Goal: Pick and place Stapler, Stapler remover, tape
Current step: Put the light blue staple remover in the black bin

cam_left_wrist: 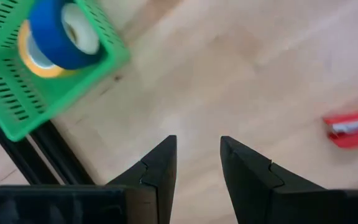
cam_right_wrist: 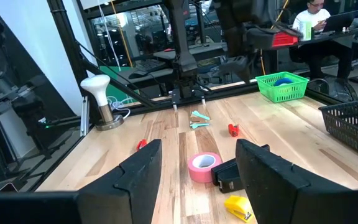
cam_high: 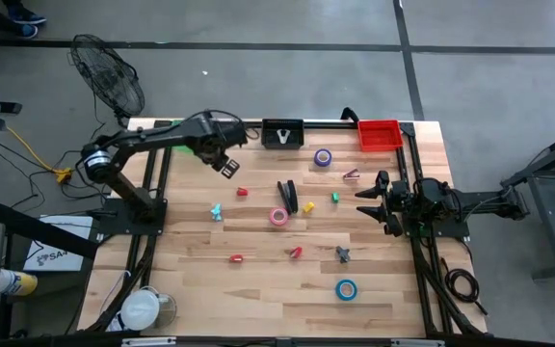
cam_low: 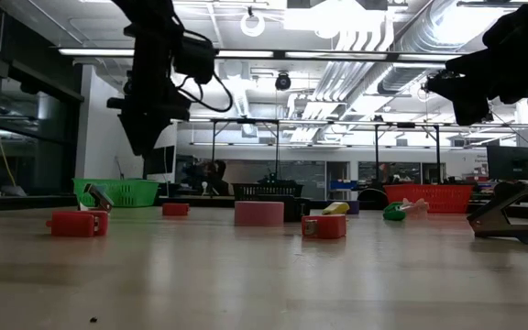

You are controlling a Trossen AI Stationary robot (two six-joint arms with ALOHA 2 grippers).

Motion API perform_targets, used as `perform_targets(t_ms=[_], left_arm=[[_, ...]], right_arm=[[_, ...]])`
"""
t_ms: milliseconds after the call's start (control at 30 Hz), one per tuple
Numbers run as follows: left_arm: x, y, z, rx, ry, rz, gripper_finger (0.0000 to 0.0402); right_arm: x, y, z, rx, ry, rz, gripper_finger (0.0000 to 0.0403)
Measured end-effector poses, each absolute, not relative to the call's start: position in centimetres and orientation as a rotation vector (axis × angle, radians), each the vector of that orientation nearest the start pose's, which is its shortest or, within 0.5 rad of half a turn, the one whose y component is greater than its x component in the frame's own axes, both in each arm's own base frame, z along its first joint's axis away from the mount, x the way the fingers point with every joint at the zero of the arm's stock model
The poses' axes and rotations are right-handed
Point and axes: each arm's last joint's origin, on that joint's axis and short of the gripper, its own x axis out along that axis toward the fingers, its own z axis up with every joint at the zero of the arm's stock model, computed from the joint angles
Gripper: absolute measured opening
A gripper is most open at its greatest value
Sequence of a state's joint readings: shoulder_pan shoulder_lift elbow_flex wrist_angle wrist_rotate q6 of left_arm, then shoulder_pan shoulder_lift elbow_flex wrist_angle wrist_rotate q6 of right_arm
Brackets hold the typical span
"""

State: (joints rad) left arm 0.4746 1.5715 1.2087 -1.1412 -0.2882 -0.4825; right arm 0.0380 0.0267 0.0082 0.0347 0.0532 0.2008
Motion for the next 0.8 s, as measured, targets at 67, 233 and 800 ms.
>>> perform_targets(t_ms=[67, 233, 800], left_arm=[[24.5, 12.7, 24.1, -0.502, 1.361, 0.964, 0.0120], [25.0, 11.2, 24.2, -0.489, 1.349, 1.005, 0.0120], [22.8, 6.7, 18.6, -0.519, 1.437, 1.209, 0.0179]], right_arm=[[9.9, 0.2, 16.7, 0.202, -0.017, -0.013, 0.0197], [9.9, 0.2, 16.8, 0.202, -0.018, -0.013, 0.0197], [9.9, 0.2, 16.8, 0.202, -0.018, -0.013, 0.0197]])
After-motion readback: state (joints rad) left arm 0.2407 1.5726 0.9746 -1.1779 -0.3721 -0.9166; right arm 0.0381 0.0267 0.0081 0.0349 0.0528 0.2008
